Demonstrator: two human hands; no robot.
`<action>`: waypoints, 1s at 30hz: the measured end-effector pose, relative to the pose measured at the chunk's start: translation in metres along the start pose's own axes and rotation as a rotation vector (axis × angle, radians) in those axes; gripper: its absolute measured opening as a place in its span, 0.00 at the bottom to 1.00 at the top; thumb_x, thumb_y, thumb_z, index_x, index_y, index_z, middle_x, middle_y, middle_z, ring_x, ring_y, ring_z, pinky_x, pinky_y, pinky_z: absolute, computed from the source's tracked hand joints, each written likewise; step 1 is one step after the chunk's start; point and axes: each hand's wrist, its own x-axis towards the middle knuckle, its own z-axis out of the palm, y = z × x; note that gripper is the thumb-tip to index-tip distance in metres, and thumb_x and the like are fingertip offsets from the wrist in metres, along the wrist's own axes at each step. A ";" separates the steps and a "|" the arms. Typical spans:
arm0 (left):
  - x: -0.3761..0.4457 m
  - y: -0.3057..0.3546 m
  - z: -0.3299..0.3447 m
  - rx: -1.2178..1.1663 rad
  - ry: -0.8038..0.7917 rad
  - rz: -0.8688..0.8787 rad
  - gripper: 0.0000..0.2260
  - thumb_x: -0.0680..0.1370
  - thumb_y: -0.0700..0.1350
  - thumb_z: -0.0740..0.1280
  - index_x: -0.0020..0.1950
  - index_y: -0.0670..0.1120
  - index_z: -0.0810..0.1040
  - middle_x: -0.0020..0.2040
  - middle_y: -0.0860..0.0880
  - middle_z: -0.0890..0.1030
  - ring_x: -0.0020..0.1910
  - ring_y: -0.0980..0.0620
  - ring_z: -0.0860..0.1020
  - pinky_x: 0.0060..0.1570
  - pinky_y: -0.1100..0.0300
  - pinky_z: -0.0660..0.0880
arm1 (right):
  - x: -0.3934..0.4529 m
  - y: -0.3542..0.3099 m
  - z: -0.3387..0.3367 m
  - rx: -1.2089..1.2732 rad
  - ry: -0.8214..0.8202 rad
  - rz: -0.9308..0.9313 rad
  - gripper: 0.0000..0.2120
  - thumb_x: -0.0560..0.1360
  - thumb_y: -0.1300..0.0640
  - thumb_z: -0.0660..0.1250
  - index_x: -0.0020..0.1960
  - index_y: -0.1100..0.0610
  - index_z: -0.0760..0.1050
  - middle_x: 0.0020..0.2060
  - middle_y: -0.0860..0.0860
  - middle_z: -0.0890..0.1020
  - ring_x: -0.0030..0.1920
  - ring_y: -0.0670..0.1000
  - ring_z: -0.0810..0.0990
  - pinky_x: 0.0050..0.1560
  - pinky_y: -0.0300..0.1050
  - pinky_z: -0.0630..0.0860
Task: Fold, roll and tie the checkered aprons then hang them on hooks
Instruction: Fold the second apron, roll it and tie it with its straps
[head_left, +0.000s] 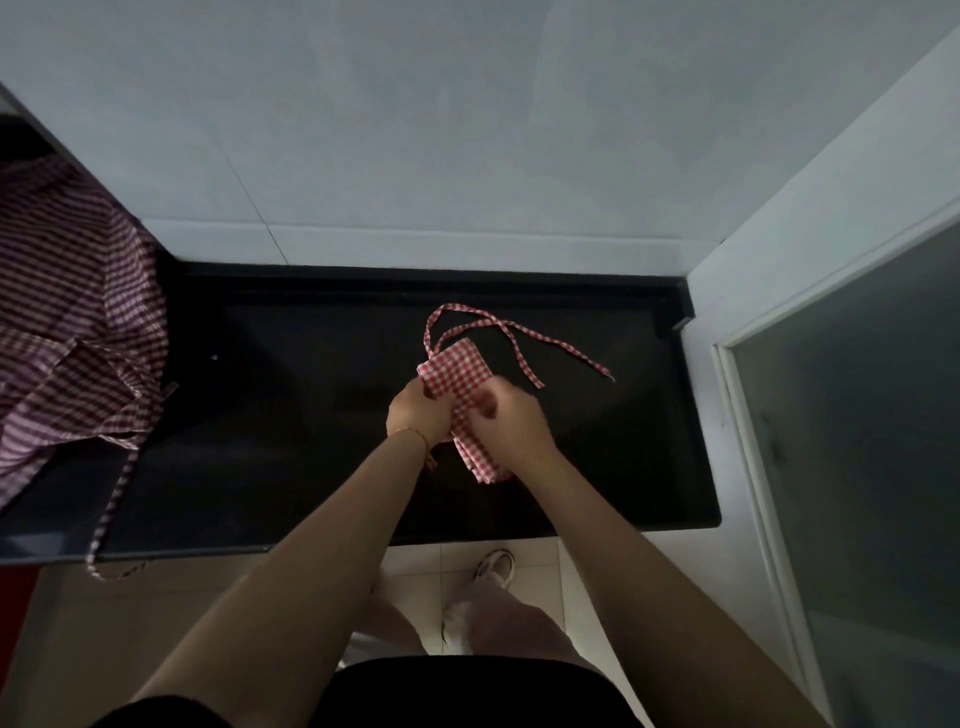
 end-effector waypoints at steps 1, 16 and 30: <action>-0.001 -0.001 -0.003 -0.011 0.003 0.011 0.04 0.81 0.47 0.64 0.46 0.50 0.73 0.47 0.51 0.79 0.47 0.51 0.80 0.54 0.53 0.78 | 0.005 0.003 -0.006 -0.024 0.053 0.022 0.15 0.77 0.51 0.69 0.61 0.51 0.72 0.56 0.47 0.75 0.56 0.46 0.77 0.51 0.39 0.74; -0.002 0.001 -0.036 -0.390 -0.358 -0.192 0.29 0.71 0.61 0.74 0.63 0.45 0.75 0.58 0.47 0.82 0.58 0.48 0.79 0.59 0.49 0.76 | 0.007 0.004 -0.025 0.693 -0.349 0.478 0.33 0.66 0.51 0.81 0.67 0.56 0.74 0.55 0.52 0.83 0.55 0.53 0.82 0.62 0.55 0.76; -0.070 0.127 -0.092 0.176 -0.094 0.596 0.12 0.75 0.49 0.74 0.56 0.46 0.84 0.46 0.53 0.83 0.47 0.54 0.80 0.52 0.60 0.73 | -0.001 -0.080 -0.172 0.348 0.384 -0.212 0.14 0.79 0.65 0.63 0.62 0.54 0.75 0.58 0.49 0.76 0.56 0.48 0.77 0.58 0.43 0.75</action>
